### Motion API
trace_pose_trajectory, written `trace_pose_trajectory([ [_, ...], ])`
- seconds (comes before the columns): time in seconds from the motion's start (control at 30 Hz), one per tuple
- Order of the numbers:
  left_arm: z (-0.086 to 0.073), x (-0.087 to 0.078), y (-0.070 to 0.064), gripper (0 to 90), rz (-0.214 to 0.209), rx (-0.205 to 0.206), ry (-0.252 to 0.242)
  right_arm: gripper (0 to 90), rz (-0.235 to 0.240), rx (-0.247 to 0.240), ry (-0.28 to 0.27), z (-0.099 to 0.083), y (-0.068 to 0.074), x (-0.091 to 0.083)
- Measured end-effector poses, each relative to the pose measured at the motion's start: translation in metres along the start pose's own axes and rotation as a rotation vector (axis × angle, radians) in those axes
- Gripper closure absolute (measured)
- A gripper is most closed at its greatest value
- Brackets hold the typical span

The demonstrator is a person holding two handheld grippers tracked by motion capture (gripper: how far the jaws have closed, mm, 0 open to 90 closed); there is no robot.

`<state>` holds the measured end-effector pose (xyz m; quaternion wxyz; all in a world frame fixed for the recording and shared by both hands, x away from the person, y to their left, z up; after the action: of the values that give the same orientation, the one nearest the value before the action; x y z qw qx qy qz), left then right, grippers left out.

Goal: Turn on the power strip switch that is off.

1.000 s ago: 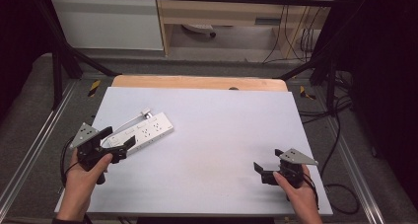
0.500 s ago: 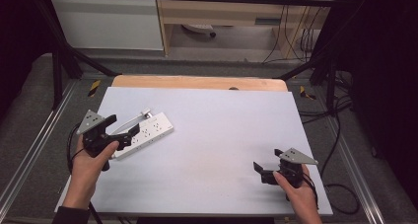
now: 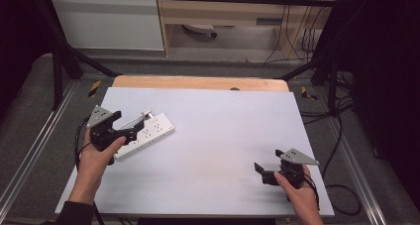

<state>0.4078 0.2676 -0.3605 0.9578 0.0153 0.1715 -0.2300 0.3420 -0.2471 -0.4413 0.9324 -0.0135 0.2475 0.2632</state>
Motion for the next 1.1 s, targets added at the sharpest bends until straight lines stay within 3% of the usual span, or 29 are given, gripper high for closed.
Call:
trace_pose_trajectory([
  [0.47,-0.013,0.016,0.012,10.6,0.046,-0.014,0.019,5.0,-0.004,0.004,0.001,0.000,0.000,0.000],
  [0.7,-0.019,0.020,0.018,13.8,0.057,-0.017,0.057,5.1,-0.004,0.003,-0.001,0.000,-0.001,0.000],
  [1.1,-0.035,0.030,0.023,27.9,0.064,-0.033,0.116,5.3,0.001,-0.005,0.009,0.000,0.000,0.001],
])
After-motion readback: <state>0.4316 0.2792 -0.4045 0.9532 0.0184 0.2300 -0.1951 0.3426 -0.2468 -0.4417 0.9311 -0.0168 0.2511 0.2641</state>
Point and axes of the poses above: each handheld gripper's, and its own axes: x roughly forward along the jaws, z roughly out of its top, y roughly to its left, the point moved 1 cm from there along x, roughly forward along the jaws, and after that the axes turned 2 degrees about x, right-handed, at the moved point
